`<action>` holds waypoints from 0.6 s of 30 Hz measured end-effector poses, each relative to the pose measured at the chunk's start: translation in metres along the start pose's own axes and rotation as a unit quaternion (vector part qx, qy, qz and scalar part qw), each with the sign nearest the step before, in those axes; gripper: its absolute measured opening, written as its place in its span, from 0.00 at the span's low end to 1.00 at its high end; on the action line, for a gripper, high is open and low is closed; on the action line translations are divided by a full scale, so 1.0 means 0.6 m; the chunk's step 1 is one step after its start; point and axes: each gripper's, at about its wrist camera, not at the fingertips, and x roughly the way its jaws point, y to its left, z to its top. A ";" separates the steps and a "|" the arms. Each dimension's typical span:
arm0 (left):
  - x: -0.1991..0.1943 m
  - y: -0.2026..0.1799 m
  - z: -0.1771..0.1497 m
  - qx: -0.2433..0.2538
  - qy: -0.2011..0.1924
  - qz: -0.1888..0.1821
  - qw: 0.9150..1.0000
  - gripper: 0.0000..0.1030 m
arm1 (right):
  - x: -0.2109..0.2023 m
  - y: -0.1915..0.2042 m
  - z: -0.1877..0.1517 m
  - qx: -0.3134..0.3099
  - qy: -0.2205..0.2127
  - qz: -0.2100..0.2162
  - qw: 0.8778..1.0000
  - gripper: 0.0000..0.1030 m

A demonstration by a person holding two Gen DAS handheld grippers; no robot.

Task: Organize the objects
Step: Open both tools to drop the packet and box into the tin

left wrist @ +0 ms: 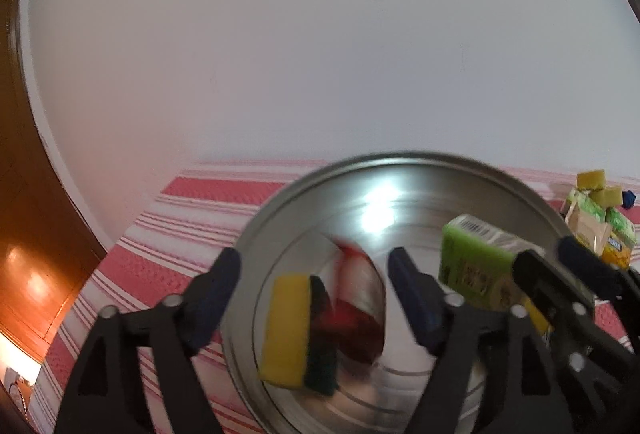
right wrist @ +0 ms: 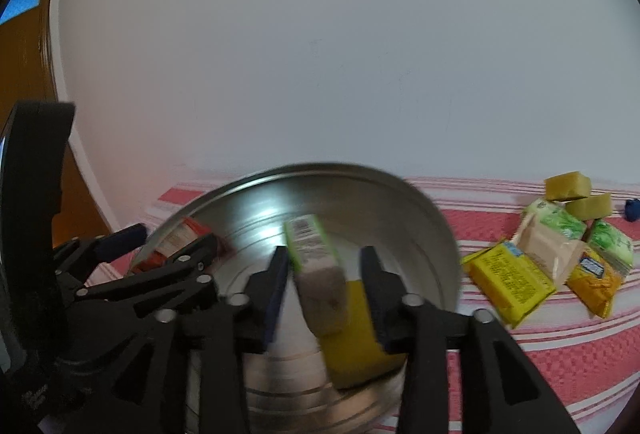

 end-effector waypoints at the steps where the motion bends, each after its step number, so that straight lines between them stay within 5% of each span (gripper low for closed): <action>1: -0.004 0.001 0.000 -0.003 -0.005 -0.001 1.000 0.83 | -0.008 -0.008 0.000 0.009 -0.009 -0.001 1.000 0.61; 3: -0.009 0.001 0.001 -0.008 -0.011 -0.004 1.000 0.90 | -0.025 -0.022 0.000 0.024 -0.027 -0.004 0.999 0.69; 18: -0.021 -0.009 -0.002 -0.016 -0.032 -0.007 0.999 0.91 | -0.052 -0.070 -0.004 0.043 -0.042 -0.048 0.997 0.69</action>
